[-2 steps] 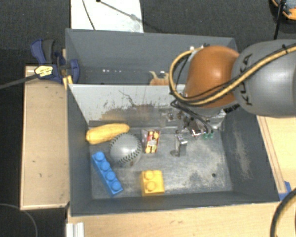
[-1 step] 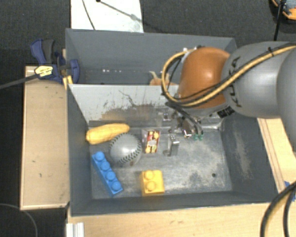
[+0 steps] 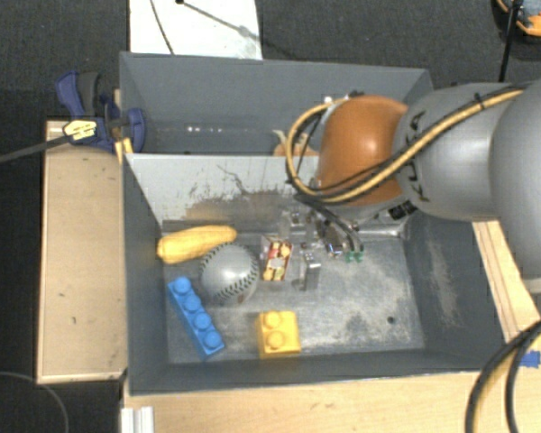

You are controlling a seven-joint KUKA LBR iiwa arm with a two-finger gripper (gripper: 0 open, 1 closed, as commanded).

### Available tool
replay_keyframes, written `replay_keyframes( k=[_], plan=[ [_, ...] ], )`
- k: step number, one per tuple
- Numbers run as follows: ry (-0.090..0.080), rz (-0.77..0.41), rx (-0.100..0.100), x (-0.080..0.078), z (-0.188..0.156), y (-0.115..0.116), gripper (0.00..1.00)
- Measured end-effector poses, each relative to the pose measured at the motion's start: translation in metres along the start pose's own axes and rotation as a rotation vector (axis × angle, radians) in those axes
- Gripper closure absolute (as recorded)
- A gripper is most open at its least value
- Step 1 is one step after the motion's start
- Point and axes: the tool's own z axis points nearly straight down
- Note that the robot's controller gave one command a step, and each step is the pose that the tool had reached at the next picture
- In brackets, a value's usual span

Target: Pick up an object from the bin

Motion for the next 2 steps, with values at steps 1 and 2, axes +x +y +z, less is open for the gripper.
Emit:
replay_keyframes(
  k=[1,2],
  plan=[
    [0.001,-0.149,-0.001,-0.0005,0.0362,0.0008,1.0],
    [0.001,-0.147,-0.001,-0.0005,0.0361,0.0008,0.0]
  ],
)
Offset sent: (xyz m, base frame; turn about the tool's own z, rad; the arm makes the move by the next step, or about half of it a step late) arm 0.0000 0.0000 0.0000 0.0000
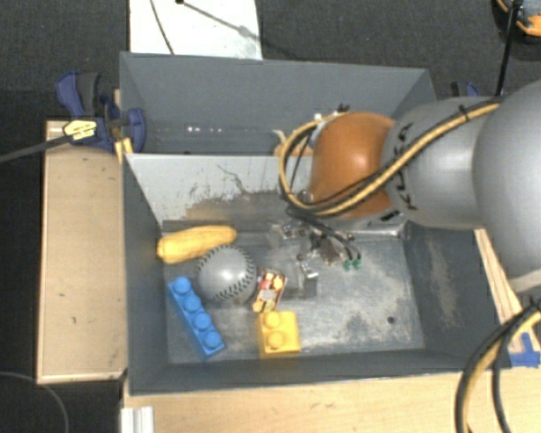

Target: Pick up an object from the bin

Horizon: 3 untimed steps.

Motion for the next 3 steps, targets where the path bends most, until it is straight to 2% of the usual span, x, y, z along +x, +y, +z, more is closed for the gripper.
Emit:
replay_keyframes(
  k=[1,2,3],
  plan=[
    [0.0,0.0,0.0,0.0,0.0,0.0,0.0],
    [0.002,-0.094,0.003,0.002,0.0,0.022,0.0],
    [-0.041,-0.1,0.01,0.055,-0.01,0.053,1.0]
  ],
)
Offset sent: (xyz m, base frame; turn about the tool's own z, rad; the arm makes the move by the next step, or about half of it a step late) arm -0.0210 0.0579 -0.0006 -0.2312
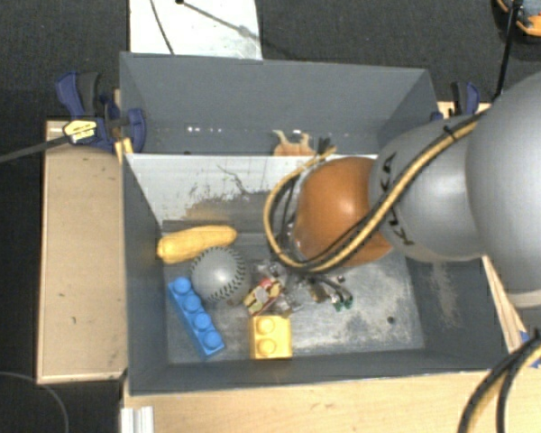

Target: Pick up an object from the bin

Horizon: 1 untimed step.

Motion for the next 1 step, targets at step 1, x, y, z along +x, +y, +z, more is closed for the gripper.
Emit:
replay_keyframes(
  k=[1],
  plan=[
    [0.0,0.0,0.0,0.0,0.0,0.0,1.0]
  ],
)
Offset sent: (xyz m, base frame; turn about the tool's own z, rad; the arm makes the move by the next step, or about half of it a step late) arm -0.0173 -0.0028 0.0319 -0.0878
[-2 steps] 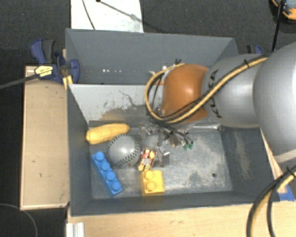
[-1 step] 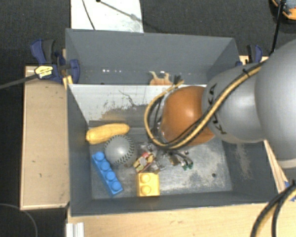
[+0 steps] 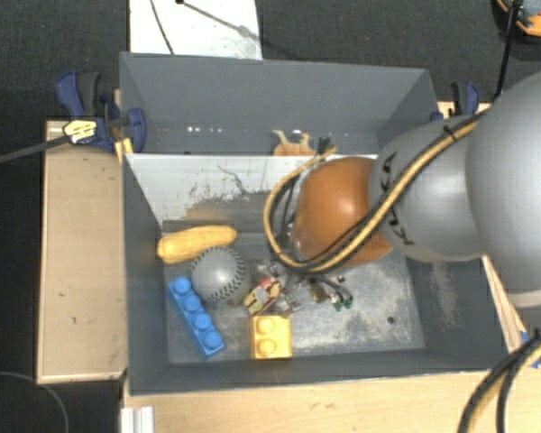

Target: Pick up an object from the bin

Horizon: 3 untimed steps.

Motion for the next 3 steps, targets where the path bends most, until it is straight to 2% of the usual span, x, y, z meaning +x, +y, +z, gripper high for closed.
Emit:
replay_keyframes(
  k=[1,2,3],
  plan=[
    [0.003,-0.046,-0.004,0.004,-0.019,0.001,1.0],
    [0.038,-0.052,-0.011,-0.01,-0.029,-0.017,1.0],
    [0.04,-0.095,-0.013,-0.025,-0.043,-0.031,1.0]
  ],
)
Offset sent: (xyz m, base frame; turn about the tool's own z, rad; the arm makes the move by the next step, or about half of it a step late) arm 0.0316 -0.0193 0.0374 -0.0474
